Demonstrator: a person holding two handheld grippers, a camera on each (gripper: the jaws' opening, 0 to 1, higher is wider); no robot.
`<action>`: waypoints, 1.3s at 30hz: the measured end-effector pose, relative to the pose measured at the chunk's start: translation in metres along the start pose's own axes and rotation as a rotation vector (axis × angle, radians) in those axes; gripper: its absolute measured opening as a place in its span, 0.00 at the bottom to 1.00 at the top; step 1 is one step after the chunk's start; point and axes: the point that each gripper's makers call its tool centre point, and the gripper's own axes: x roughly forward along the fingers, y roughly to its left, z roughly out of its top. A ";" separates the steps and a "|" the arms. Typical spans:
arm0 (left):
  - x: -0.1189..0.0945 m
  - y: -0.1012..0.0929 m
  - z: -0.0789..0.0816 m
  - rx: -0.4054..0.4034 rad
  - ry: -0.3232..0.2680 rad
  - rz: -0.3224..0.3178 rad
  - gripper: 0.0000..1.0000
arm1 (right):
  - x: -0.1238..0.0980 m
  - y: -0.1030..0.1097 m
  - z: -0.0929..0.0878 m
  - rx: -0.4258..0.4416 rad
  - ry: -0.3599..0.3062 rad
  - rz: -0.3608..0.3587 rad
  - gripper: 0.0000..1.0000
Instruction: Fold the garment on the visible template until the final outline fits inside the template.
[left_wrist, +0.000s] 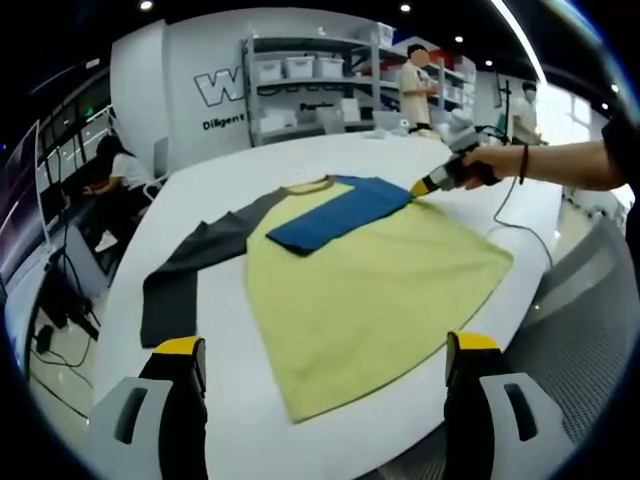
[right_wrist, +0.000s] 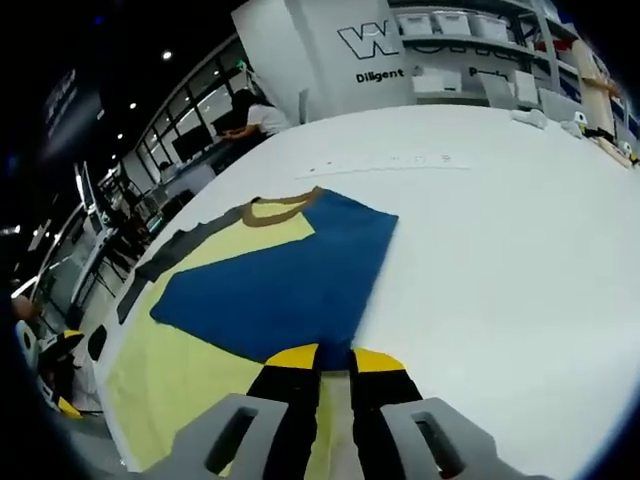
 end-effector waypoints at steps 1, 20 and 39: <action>0.000 0.000 0.000 -0.001 -0.001 0.000 0.95 | 0.001 -0.002 0.001 0.003 0.002 0.000 0.02; 0.000 0.000 0.001 -0.008 -0.008 0.002 0.95 | 0.000 -0.026 0.013 -0.108 0.018 -0.040 0.00; -0.001 0.000 -0.001 -0.005 -0.002 0.003 0.95 | -0.027 -0.075 0.008 -0.166 0.055 -0.165 0.00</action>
